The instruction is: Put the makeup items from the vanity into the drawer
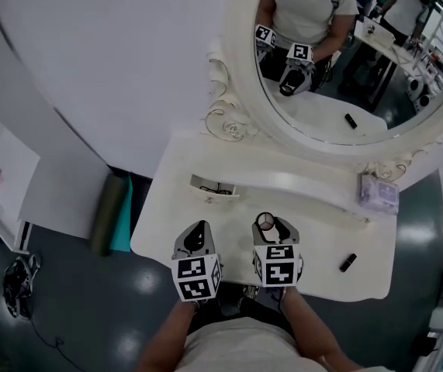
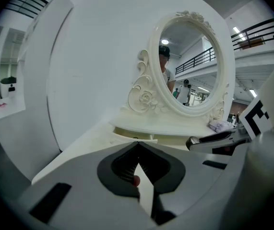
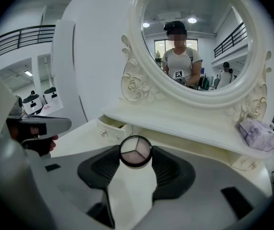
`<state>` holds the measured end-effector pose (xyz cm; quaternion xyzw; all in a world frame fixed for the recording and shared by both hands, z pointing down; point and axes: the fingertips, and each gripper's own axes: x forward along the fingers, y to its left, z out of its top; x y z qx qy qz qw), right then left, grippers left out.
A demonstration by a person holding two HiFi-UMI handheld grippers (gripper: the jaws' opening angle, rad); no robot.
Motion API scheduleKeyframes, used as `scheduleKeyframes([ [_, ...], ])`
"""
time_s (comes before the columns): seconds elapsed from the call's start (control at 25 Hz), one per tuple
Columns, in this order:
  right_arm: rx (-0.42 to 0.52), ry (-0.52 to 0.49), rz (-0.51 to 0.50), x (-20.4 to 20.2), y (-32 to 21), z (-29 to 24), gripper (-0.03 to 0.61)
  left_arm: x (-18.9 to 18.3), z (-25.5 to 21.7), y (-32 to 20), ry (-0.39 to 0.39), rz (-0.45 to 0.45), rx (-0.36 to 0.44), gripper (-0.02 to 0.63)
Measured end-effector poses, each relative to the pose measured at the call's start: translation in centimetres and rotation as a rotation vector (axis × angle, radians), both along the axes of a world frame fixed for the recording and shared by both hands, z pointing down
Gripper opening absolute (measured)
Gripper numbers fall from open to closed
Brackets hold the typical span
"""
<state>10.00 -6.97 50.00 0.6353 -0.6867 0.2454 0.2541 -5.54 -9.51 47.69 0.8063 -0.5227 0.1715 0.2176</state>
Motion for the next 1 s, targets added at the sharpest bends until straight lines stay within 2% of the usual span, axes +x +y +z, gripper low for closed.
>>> scheduleKeyframes([
  [0.44, 0.007, 0.004, -0.06, -3.5, -1.9, -0.7, 0.221, -3.1, -0.1, -0.8, 0.006, -0.038, 0.009, 0.008],
  [1.0, -0.019, -0.011, -0.168, -8.6, -8.2, -0.8, 0.221, -5.9, 0.7, -5.3, 0.017, -0.072, -0.014, 0.008],
])
